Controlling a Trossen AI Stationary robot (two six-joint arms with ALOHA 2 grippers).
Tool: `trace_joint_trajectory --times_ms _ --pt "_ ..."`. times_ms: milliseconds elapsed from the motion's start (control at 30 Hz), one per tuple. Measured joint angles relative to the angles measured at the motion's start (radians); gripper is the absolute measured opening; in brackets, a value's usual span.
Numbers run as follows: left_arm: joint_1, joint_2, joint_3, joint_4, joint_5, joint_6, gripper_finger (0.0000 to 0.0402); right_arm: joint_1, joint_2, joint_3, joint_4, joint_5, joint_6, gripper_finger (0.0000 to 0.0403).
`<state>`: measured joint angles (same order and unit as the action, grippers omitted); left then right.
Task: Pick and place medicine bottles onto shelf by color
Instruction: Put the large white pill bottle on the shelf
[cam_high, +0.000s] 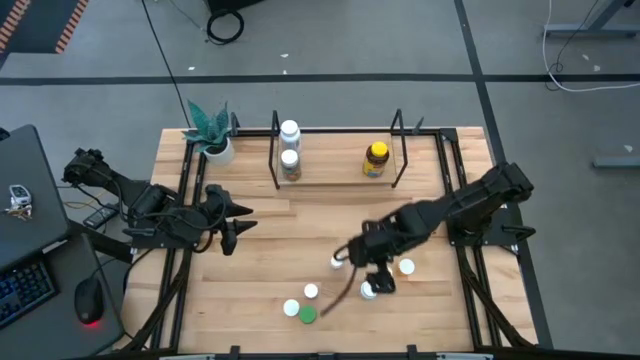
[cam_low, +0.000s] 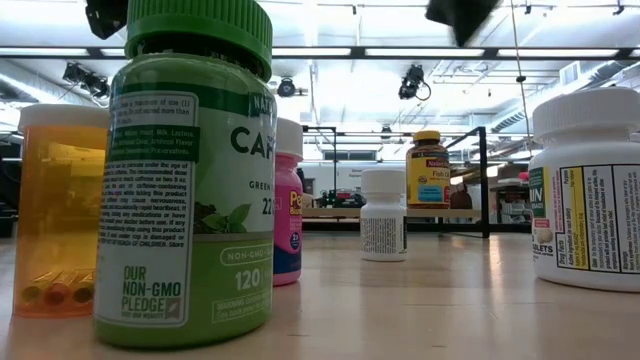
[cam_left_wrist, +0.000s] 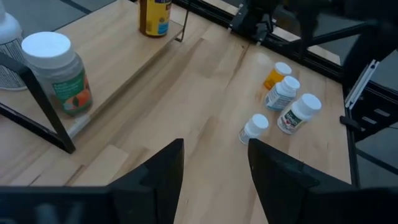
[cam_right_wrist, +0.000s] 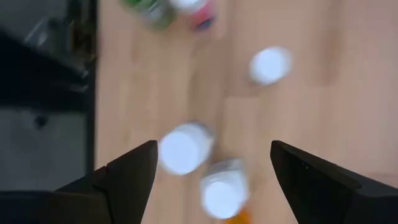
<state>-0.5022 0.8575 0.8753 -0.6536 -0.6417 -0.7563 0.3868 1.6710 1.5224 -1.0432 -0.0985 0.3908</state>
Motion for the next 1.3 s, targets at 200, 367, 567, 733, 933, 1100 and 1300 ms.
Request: trace_joint_trajectory --times_ms 200,367,567,733,933,1100,1300 --pt "0.0 0.0 0.0 -0.002 0.0 0.003 0.0187 0.081 -0.002 -0.117 0.199 -0.02 -0.096 0.0337" --pt "0.0 0.0 0.0 -0.003 0.0 0.008 0.0188 0.109 -0.002 -0.157 0.245 0.002 -0.135 0.0374" --pt "0.0 0.0 0.0 -0.03 -0.018 0.009 0.0194 0.129 0.009 -0.215 0.262 0.004 -0.15 0.0399" --pt "0.0 0.001 0.0 -0.035 -0.027 0.009 0.0192 0.141 0.031 -0.247 0.292 0.027 -0.172 0.0393" --pt "0.0 0.008 0.0 -0.037 -0.027 0.009 0.0193 0.135 0.03 -0.305 0.352 0.056 -0.183 0.0392" --pt "0.0 0.016 0.0 -0.04 -0.027 0.009 0.0196 0.135 0.031 -0.386 0.469 0.077 -0.195 0.0391" --pt "0.0 0.019 0.0 -0.037 -0.027 0.008 0.0197 0.136 0.031 -0.474 0.591 0.079 -0.203 0.0391"
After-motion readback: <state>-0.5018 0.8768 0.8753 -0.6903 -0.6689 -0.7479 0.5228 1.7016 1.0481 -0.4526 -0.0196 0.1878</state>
